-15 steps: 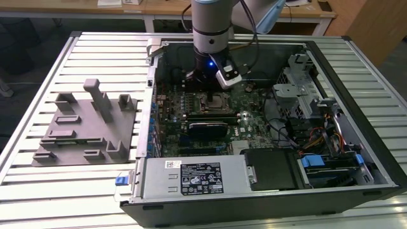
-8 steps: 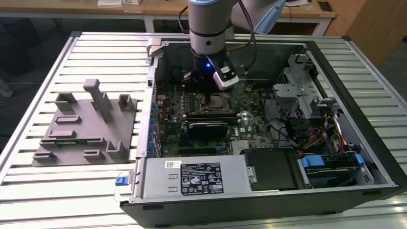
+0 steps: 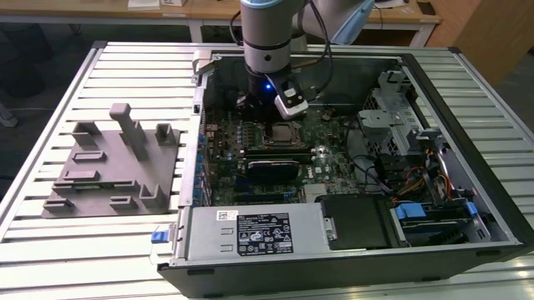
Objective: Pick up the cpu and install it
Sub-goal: 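Close the cpu cover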
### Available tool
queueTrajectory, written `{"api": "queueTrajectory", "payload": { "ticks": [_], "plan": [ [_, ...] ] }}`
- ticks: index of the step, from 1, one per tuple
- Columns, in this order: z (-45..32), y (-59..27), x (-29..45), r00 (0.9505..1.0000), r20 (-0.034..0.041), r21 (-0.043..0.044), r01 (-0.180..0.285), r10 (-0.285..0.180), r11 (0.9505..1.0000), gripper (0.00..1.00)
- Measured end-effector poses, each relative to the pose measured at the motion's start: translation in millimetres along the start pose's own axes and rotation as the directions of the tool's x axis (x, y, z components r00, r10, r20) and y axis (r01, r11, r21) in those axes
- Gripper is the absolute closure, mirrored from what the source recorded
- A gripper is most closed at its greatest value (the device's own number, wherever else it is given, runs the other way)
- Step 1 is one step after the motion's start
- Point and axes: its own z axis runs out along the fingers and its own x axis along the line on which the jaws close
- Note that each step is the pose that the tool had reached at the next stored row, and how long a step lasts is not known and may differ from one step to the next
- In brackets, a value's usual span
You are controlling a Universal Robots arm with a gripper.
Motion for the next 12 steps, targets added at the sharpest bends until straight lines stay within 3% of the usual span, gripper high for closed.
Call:
{"api": "queueTrajectory", "payload": {
  "ticks": [12],
  "plan": [
    [3.8, -0.1, 0.6, 1.0000, -0.0001, 0.0001, 0.000, 0.000, 1.0000, 0.89]
  ]
}}
